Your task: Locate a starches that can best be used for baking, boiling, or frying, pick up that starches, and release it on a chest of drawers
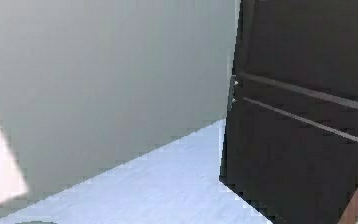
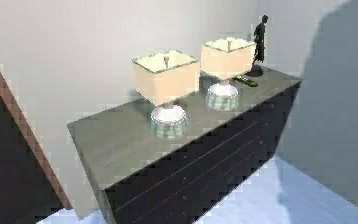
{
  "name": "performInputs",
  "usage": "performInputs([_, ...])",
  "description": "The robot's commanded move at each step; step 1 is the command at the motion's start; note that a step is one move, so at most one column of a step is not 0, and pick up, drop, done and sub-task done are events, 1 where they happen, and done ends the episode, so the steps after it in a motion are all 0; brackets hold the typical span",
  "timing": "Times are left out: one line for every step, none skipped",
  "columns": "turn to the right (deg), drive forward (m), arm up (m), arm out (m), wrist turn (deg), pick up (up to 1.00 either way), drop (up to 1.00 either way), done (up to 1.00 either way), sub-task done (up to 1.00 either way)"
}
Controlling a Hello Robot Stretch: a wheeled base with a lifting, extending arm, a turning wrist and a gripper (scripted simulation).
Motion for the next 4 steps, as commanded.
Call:
performInputs([0.0,1.00,0.00,0.00,0.0,0.00,0.00,0.00,0.00])
performInputs([-3.0,0.00,0.00,0.00,0.0,0.00,0.00,0.00,0.00])
performInputs([0.0,0.30,0.00,0.00,0.0,0.00,0.00,0.00,0.00])
performInputs([24.0,0.00,0.00,0.00,0.0,0.00,0.00,0.00,0.00])
